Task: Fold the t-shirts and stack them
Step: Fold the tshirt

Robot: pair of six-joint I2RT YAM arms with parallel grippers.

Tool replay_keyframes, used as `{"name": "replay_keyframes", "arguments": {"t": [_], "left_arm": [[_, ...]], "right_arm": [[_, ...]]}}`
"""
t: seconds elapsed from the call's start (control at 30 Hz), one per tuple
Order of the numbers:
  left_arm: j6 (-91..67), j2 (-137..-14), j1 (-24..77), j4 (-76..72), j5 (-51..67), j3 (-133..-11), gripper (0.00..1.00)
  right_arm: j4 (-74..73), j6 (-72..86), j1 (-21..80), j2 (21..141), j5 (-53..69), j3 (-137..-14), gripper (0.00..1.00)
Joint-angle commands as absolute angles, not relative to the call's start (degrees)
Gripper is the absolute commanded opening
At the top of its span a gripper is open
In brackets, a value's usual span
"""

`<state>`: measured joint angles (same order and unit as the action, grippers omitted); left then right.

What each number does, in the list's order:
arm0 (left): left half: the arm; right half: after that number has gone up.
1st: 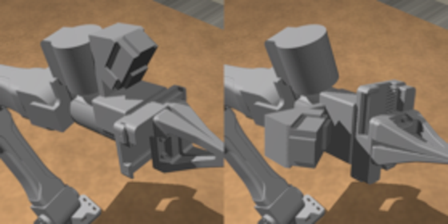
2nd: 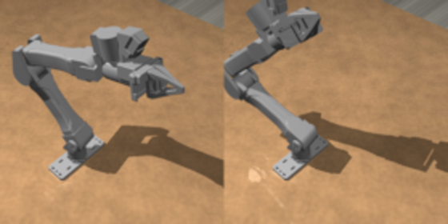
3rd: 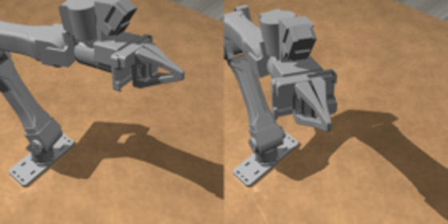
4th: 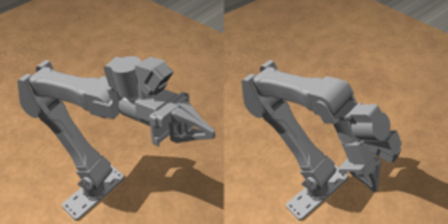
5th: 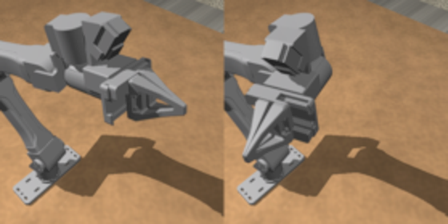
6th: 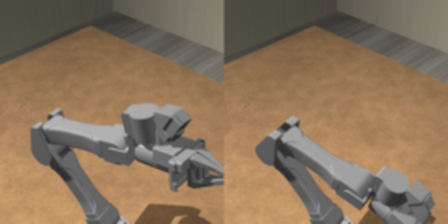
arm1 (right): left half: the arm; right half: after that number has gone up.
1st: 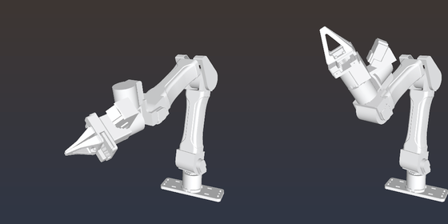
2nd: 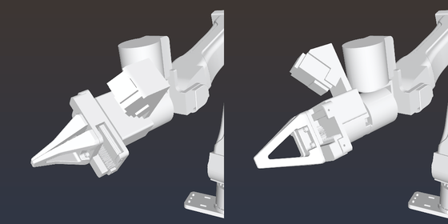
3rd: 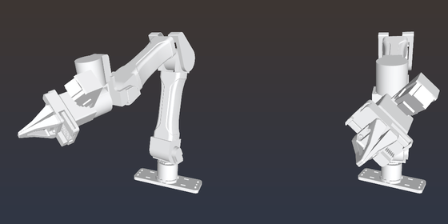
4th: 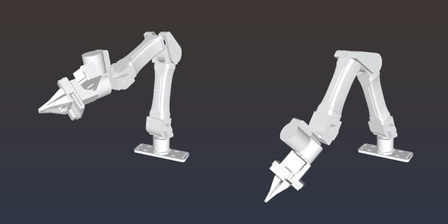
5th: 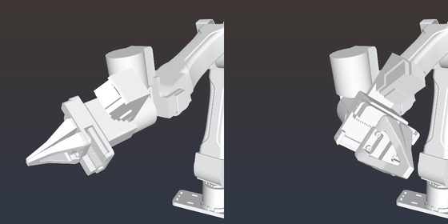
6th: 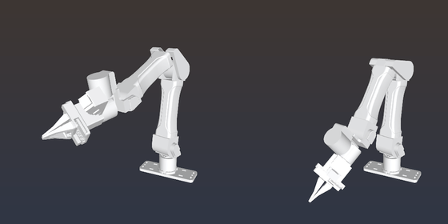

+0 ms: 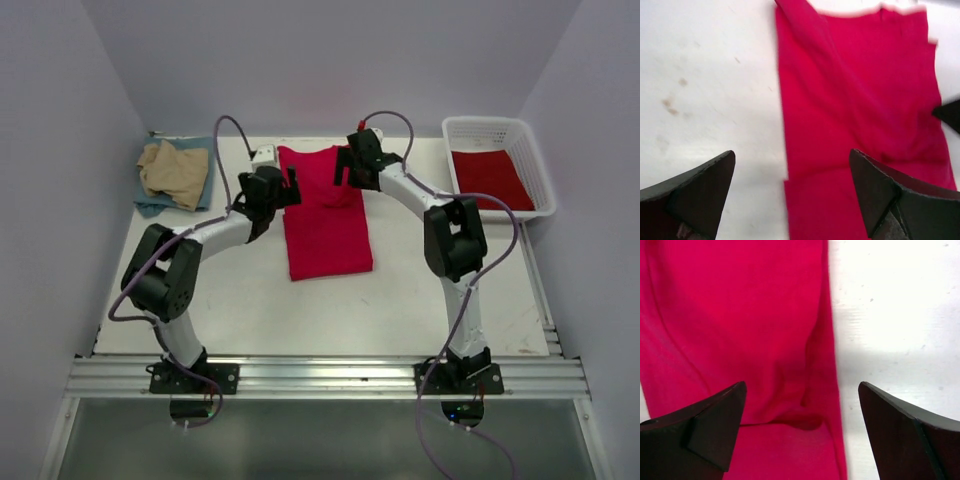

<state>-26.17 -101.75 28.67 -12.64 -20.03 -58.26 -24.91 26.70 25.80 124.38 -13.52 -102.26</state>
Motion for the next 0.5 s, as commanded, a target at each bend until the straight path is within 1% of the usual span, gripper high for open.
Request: {"name": "replay_keyframes", "arguments": {"t": [0.0, 0.1, 0.2, 0.3, 0.47], "left_arm": [[-25.4, -96.9, 24.7, -10.1, -24.7, -66.0, 1.00], [-24.4, -89.9, 24.5, -12.6, -25.1, -61.8, 1.00], [-24.7, -85.1, 24.5, -14.7, -22.3, -57.6, 1.00], [-26.1, -82.6, 24.5, -14.0, -19.4, -54.2, 1.00], [-29.5, -80.8, 24.6, -10.9, -11.4, -48.9, 1.00]], "right_arm": [[-27.5, 23.1, 24.4, 122.3, -18.5, -106.7, 0.99], [-18.9, 22.7, 24.3, 113.6, -16.9, -93.4, 0.99], [-15.0, 23.1, 24.3, 107.4, -16.7, -86.9, 0.99], [-14.0, 23.0, 24.4, 104.0, -16.0, -83.1, 0.99], [-14.9, 23.8, 24.3, 98.5, -10.7, -78.8, 0.97]]}}
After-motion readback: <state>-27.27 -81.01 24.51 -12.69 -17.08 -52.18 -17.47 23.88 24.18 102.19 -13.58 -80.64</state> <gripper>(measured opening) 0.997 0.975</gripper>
